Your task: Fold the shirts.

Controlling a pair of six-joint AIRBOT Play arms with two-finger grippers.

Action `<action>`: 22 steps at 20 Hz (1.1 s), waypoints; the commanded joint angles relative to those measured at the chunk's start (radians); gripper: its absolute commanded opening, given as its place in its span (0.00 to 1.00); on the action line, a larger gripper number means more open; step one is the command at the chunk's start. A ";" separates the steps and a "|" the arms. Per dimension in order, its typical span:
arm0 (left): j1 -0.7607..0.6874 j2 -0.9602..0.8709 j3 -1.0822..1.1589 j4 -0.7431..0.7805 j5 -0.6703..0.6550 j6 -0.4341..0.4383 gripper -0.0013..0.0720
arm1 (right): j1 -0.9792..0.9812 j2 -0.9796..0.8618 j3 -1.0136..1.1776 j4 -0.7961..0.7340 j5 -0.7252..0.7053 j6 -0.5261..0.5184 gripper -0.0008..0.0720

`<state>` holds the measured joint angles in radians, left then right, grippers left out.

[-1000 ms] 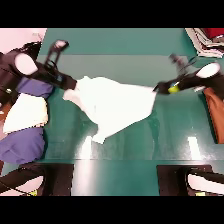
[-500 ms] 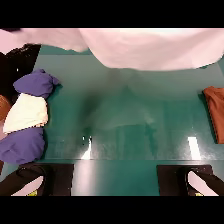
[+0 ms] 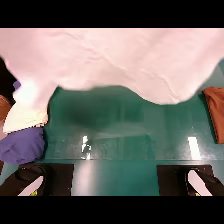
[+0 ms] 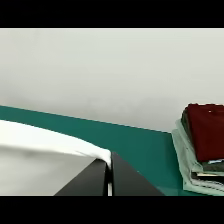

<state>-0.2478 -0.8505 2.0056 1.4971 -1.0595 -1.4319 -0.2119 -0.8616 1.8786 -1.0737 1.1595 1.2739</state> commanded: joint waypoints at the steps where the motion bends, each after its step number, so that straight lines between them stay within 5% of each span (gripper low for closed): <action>1: 0.001 0.017 0.037 -0.167 -0.060 0.000 0.06 | -0.027 0.010 0.008 0.005 0.042 0.000 0.03; 6: 0.001 -0.055 -0.232 -0.106 -0.347 -0.032 0.06 | 0.110 -0.226 0.008 -0.023 0.319 0.004 0.03; 9: 0.001 -0.136 -0.515 -0.121 -0.377 -0.034 0.06 | 0.250 -0.458 0.008 -0.248 0.463 0.039 0.03; 14: 0.001 -0.356 -0.845 -0.117 0.003 0.045 0.06 | 0.315 -0.809 0.008 -0.412 0.401 0.084 0.03; 18: 0.009 -0.589 -0.756 -0.084 0.246 0.040 0.06 | 0.316 -0.953 0.009 -0.410 0.238 0.144 0.03; 21: 0.069 -0.728 -0.617 -0.085 0.261 -0.044 0.06 | 0.312 -0.983 0.009 -0.363 0.133 0.159 0.03; 22: 0.097 -0.757 -0.576 -0.088 0.254 -0.067 0.24 | 0.312 -0.981 0.009 -0.335 0.086 0.160 0.03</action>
<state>-0.1989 -1.4921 1.3392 1.4059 -0.8711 -1.4380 0.0994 -1.8030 1.8866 -1.4536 1.3705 1.4117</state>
